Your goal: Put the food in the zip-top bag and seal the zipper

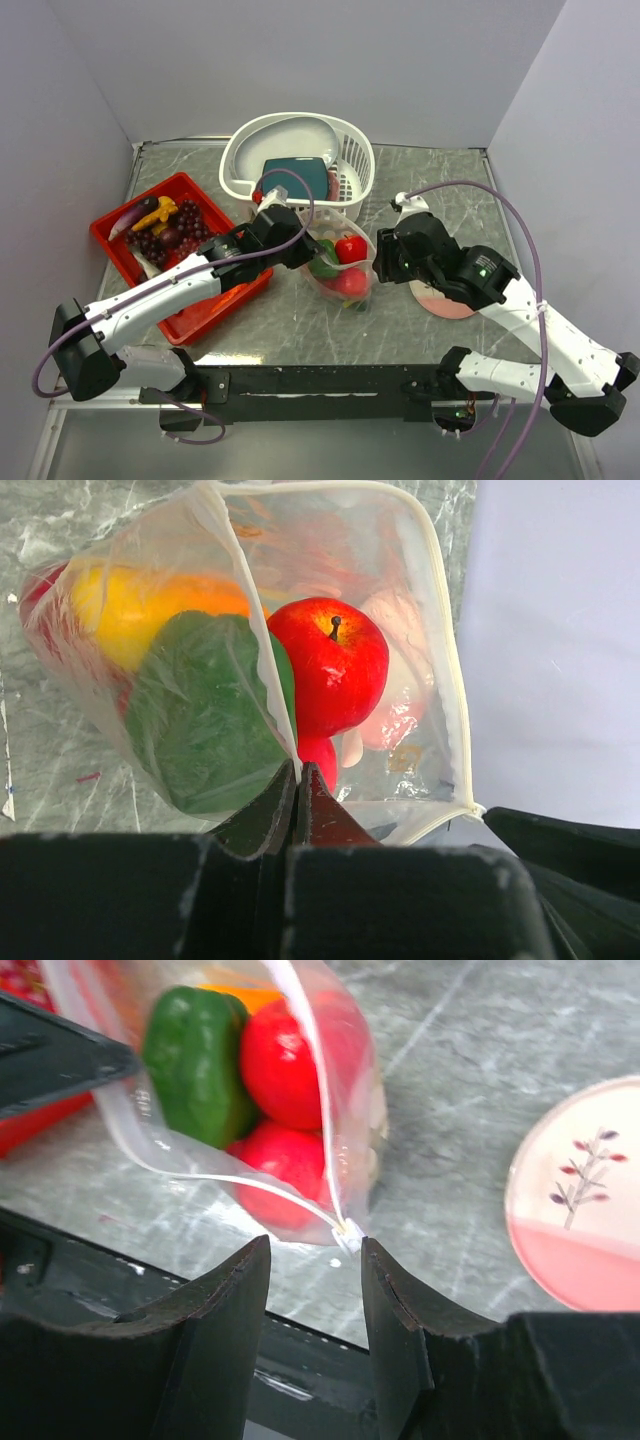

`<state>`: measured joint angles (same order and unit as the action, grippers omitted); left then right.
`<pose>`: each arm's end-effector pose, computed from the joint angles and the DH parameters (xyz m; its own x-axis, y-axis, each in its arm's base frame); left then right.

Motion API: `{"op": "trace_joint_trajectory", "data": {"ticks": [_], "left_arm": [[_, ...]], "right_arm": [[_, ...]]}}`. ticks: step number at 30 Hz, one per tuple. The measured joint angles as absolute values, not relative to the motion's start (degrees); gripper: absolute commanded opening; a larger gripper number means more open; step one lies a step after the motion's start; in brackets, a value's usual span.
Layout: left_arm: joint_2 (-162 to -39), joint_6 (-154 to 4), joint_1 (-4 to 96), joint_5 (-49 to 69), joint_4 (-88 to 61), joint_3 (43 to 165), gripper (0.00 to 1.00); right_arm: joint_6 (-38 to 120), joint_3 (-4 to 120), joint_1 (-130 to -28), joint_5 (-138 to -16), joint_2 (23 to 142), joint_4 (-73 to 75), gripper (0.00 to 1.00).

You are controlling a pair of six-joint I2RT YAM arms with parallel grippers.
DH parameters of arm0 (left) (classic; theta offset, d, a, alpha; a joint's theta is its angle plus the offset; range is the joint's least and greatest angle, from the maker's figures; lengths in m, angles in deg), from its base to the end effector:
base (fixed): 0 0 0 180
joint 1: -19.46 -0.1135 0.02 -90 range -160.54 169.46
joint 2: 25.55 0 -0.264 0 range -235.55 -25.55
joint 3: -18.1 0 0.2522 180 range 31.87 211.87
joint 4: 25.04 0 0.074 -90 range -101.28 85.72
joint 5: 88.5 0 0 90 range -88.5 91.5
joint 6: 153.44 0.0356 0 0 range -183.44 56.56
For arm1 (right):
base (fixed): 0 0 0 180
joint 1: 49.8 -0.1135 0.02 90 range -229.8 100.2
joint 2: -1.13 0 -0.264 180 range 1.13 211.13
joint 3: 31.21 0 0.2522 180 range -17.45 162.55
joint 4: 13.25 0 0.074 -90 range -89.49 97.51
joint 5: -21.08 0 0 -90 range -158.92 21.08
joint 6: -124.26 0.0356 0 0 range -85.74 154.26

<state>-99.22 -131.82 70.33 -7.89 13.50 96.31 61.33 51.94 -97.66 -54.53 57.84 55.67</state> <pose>0.1860 -0.2195 0.3258 -0.7621 -0.5165 -0.3903 -0.0775 0.6713 -0.7371 0.1280 0.1282 0.3732 -0.6744 -0.0883 -0.7331 -0.3239 0.9276 0.1862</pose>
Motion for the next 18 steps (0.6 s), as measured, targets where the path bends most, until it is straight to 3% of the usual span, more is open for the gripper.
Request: {"op": "trace_joint_trajectory", "data": {"ticks": [11, 18], "left_arm": [[-99.2, -131.7, 69.8, -7.7, 13.4, 95.9, 0.01], [-99.2, -131.6, 69.4, -7.4, 13.4, 95.8, 0.01]], "right_arm": [[58.7, 51.9, -97.7, -50.9, 59.1, 57.8, 0.46], [57.0, 51.9, -97.7, -51.5, 59.9, 57.1, 0.33]]}}
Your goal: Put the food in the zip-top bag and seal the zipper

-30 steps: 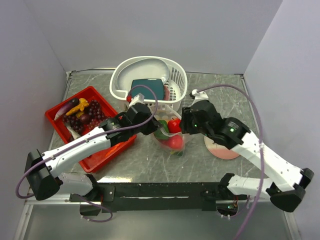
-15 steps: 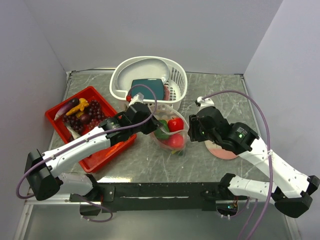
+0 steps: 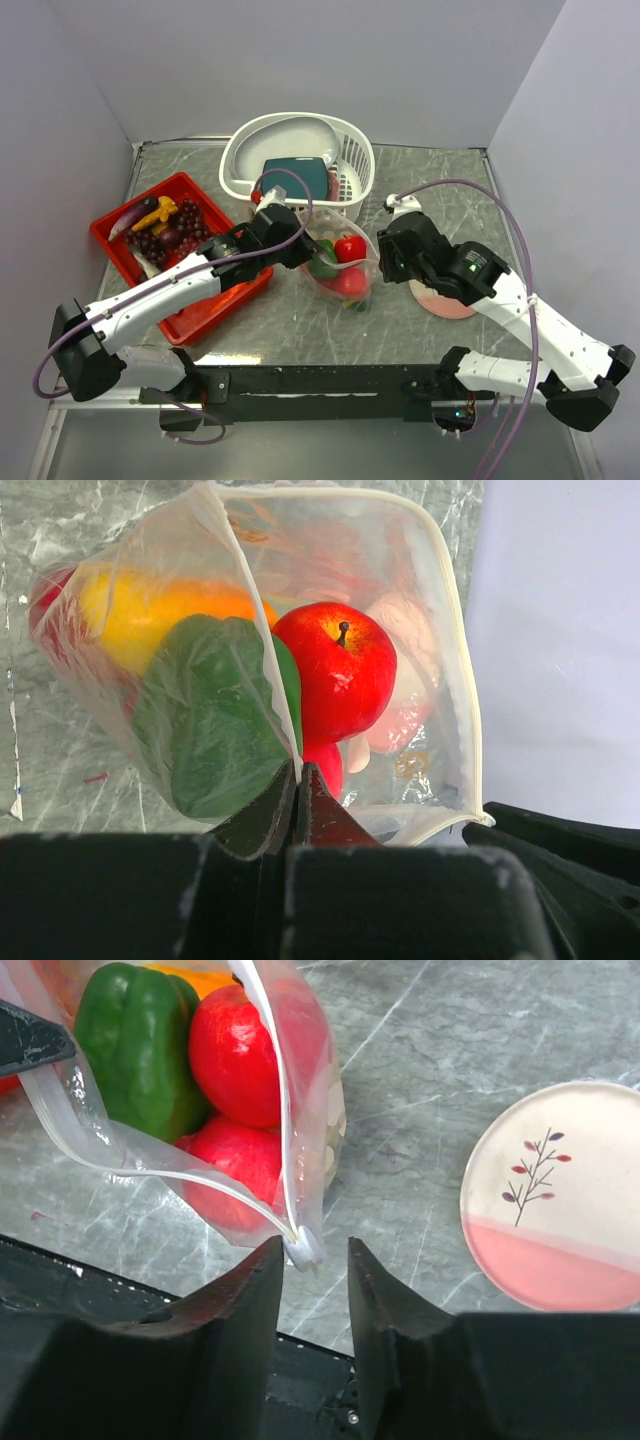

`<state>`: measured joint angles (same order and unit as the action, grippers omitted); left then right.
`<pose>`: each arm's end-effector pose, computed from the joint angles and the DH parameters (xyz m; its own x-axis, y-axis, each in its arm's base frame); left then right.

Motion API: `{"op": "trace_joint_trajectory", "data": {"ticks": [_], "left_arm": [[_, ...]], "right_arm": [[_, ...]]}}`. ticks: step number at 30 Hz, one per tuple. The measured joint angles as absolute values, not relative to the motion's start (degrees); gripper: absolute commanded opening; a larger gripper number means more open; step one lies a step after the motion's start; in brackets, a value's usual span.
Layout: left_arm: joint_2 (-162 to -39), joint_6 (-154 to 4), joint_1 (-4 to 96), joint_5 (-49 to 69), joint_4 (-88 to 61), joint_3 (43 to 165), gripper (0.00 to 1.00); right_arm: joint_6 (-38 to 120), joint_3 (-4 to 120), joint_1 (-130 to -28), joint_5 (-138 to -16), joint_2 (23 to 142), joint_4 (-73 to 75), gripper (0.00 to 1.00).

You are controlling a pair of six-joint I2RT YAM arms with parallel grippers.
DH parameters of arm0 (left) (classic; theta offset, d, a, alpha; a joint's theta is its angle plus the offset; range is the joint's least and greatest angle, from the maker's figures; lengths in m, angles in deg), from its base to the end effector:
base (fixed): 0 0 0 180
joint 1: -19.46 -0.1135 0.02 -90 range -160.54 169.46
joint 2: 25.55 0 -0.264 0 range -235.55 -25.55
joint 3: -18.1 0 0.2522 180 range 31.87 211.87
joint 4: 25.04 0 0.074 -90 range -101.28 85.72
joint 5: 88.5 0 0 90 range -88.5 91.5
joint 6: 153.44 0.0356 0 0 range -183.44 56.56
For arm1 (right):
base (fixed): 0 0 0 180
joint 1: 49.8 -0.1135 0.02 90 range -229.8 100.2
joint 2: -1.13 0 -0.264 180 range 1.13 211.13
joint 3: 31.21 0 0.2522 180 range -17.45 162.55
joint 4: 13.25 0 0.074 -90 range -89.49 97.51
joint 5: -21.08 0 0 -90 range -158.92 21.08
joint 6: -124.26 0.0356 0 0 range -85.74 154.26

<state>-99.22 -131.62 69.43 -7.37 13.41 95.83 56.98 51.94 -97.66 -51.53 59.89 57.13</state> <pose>0.1891 -0.2166 0.3230 -0.7614 -0.5197 -0.3876 -0.0865 0.6739 -0.7337 0.1339 0.1321 0.3657 -0.6646 -0.1852 -0.7239 -0.3378 0.9386 0.0701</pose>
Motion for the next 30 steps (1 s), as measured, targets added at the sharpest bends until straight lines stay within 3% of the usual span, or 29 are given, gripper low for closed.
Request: {"op": "trace_joint_trajectory", "data": {"ticks": [7, 11, 13, 17, 30], "left_arm": [[-99.2, -131.4, 68.8, -7.3, 13.4, 95.8, 0.01], [-99.3, -129.5, 68.5, -7.4, 13.4, 95.9, 0.01], [-100.0, -127.5, 68.2, -7.5, 13.6, 96.5, 0.01], [-103.9, -123.6, 67.7, -8.1, 13.7, 100.7, 0.01], [-108.0, -117.2, 67.5, -6.8, 13.0, 104.5, 0.01]], "right_arm": [[56.5, 51.9, -97.7, -53.9, 61.2, 56.8, 0.18], [56.7, 51.9, -98.1, -55.4, 61.7, 56.6, 0.17], [57.2, 51.9, -99.0, -56.8, 62.0, 56.3, 0.2], [58.4, 51.9, -101.3, -58.6, 63.0, 55.8, 0.39], [61.8, 52.2, -101.8, -56.1, 64.3, 56.1, 0.43]]}}
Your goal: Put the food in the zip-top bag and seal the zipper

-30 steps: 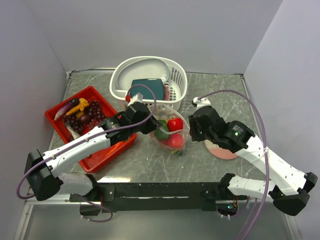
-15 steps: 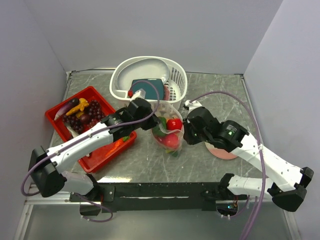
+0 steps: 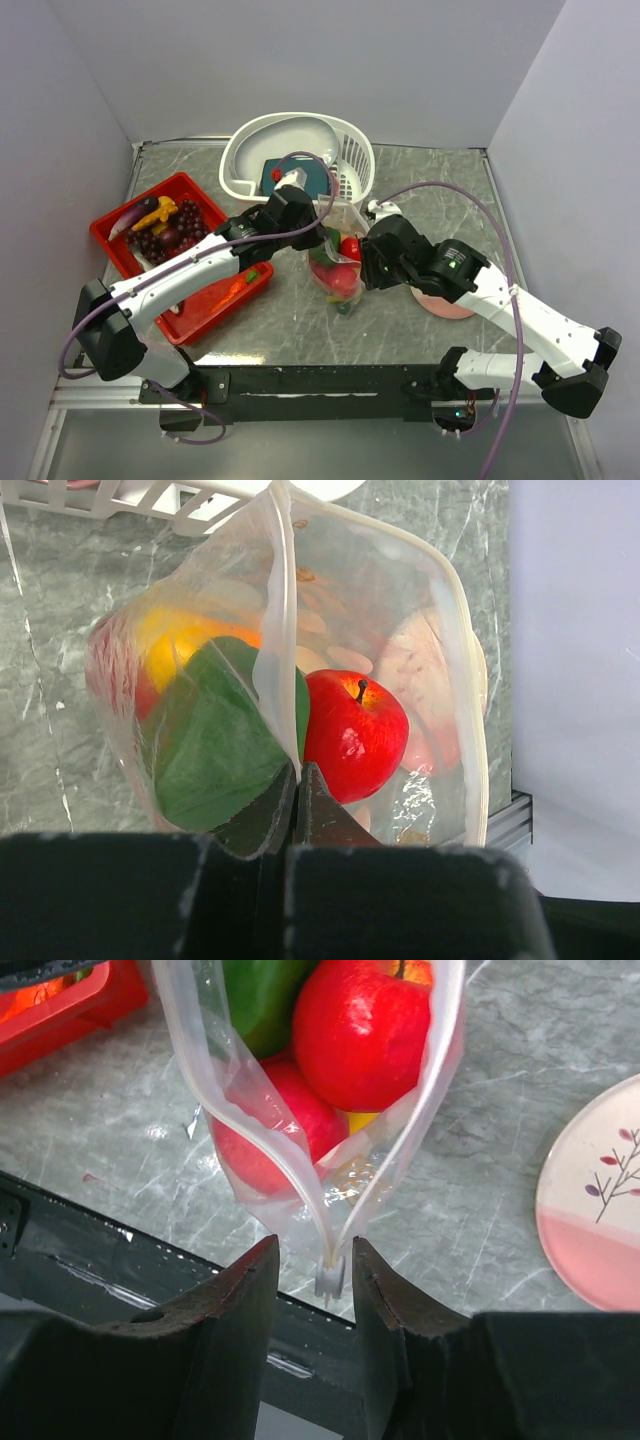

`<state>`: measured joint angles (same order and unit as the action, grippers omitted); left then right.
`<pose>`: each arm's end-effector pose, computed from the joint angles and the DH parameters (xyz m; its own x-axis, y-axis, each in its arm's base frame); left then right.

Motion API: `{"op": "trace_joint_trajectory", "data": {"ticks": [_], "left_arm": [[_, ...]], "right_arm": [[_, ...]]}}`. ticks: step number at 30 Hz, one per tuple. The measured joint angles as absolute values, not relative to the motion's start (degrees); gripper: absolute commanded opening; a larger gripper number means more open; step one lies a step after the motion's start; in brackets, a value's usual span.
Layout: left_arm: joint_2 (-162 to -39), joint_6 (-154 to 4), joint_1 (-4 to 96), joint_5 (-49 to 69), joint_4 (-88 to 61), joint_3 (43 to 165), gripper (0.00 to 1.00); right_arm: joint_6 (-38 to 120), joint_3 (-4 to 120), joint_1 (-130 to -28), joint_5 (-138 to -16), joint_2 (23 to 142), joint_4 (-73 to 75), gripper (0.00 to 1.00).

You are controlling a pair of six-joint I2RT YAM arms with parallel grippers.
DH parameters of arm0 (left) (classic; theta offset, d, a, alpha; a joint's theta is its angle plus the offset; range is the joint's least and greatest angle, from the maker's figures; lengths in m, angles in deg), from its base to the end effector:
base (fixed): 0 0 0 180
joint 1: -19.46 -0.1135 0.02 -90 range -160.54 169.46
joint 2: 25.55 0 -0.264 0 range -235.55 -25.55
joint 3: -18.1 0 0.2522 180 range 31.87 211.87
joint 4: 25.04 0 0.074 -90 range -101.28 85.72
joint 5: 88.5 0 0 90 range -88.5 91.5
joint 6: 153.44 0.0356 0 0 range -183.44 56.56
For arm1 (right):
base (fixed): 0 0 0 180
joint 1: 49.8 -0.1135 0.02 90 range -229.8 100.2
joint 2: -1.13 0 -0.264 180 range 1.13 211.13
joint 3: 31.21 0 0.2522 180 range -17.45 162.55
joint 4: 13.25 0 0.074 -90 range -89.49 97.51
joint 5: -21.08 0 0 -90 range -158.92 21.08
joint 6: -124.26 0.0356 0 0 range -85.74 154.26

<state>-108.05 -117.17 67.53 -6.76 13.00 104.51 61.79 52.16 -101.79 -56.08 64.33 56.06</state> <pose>0.2227 -0.2403 0.3312 -0.7513 -0.3575 -0.5547 0.0863 0.7801 -0.6197 0.1348 0.1597 0.3539 -0.7267 -0.1980 -0.6578 -0.3866 0.9094 0.1533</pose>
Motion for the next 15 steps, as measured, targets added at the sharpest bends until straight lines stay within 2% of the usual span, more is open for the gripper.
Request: {"op": "trace_joint_trajectory", "data": {"ticks": [3, 6, 7, 11, 13, 15], "left_arm": [[-108.1, -116.8, 67.5, -6.7, 13.0, 104.5, 0.01], [-108.1, -116.6, 67.5, -6.6, 13.0, 104.5, 0.01], [-108.2, -116.6, 67.5, -6.6, 13.0, 104.5, 0.01], [-108.4, -116.4, 67.5, -6.2, 13.0, 104.5, 0.01], [-108.4, -116.4, 67.5, -6.1, 12.9, 104.5, 0.01], [-108.6, -116.3, 67.5, -5.9, 12.9, 104.5, 0.02]], "right_arm": [[62.1, 52.8, -101.8, -55.2, 64.3, 56.7, 0.41], [62.5, 53.1, -101.8, -54.3, 64.3, 57.2, 0.36], [62.5, 53.1, -101.8, -54.1, 64.3, 57.4, 0.32], [62.9, 53.1, -101.7, -53.6, 64.3, 57.6, 0.29], [62.9, 53.1, -101.7, -53.5, 64.3, 57.7, 0.21], [62.9, 53.1, -101.7, -53.3, 64.3, 57.8, 0.17]]}}
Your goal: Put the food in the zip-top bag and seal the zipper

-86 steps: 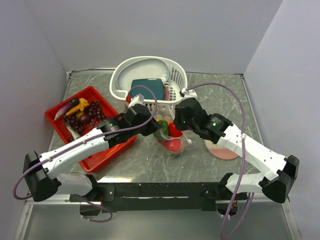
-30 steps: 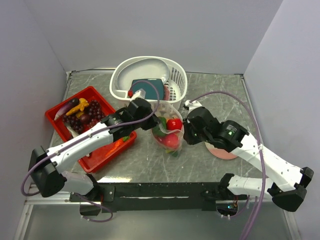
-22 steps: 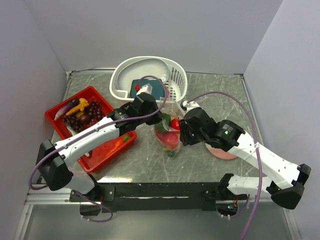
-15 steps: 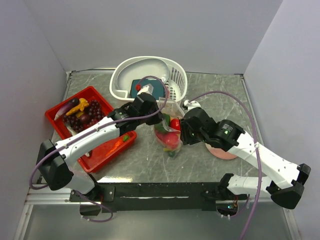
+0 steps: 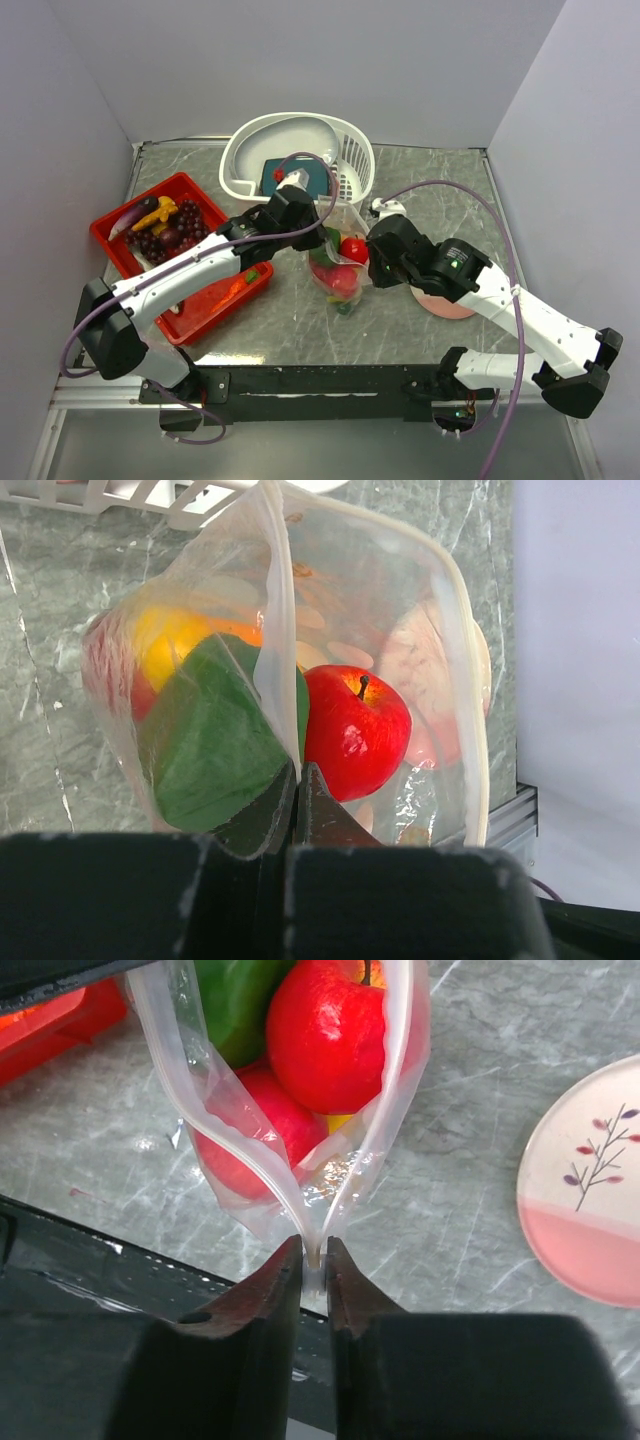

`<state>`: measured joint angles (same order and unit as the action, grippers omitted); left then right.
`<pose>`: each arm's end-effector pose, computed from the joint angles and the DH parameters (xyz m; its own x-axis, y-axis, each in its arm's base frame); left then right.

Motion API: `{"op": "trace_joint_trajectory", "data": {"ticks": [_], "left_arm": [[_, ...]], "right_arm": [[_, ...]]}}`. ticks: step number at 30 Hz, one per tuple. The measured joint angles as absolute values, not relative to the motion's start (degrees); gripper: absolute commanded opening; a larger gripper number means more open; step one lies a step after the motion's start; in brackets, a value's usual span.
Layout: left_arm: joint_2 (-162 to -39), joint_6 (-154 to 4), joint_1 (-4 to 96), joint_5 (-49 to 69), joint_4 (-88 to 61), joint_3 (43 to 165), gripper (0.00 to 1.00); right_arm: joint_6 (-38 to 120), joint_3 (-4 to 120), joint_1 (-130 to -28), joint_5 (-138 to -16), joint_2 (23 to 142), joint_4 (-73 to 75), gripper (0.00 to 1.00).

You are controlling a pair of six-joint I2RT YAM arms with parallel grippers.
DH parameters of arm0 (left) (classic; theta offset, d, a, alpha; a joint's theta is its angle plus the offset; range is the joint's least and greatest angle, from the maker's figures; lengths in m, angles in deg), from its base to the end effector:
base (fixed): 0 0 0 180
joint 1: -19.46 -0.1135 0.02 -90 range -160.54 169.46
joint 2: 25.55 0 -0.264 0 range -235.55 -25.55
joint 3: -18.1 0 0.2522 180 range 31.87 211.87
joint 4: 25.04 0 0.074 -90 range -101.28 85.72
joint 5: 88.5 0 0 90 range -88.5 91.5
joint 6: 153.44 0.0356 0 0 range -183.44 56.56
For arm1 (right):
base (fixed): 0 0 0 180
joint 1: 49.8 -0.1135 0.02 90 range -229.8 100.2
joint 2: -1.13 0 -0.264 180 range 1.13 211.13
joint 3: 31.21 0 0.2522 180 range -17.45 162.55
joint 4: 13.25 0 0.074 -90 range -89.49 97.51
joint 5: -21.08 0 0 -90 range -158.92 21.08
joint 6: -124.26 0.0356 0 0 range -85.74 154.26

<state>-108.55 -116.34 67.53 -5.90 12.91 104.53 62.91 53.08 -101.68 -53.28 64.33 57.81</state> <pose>0.2237 -0.2422 0.3287 -0.7603 -0.3372 -0.5552 0.1002 0.7836 -0.6131 0.1347 0.1561 0.3570 -0.7267 -0.1782 -0.6634 -0.3443 0.9302 0.1272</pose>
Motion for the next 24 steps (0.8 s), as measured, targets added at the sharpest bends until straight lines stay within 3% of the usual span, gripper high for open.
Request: {"op": "trace_joint_trajectory", "data": {"ticks": [1, 5, 7, 15, 19, 24], "left_arm": [[-108.6, -116.2, 67.5, -5.9, 12.9, 104.5, 0.04], [-108.6, -114.6, 67.5, -5.8, 12.0, 104.5, 0.35], [-108.2, -113.7, 67.5, -5.6, 10.5, 104.1, 0.42], [-102.8, -109.9, 67.5, -5.8, 7.2, 102.3, 0.5], [-100.3, -108.6, 67.6, -6.3, 5.9, 100.7, 0.61], [-94.7, -107.0, 69.3, -8.6, 5.3, 95.8, 0.62]], "right_arm": [[63.0, 53.1, -101.7, -53.1, 64.3, 57.9, 0.15], [63.1, 53.1, -101.7, -53.0, 64.3, 58.2, 0.1], [63.1, 53.1, -101.6, -53.1, 64.4, 58.2, 0.08], [63.4, 53.2, -101.6, -53.7, 65.3, 58.3, 0.01], [63.8, 53.5, -101.5, -54.4, 66.1, 58.2, 0.0], [65.0, 53.8, -100.0, -55.7, 66.6, 58.2, 0.0]]}}
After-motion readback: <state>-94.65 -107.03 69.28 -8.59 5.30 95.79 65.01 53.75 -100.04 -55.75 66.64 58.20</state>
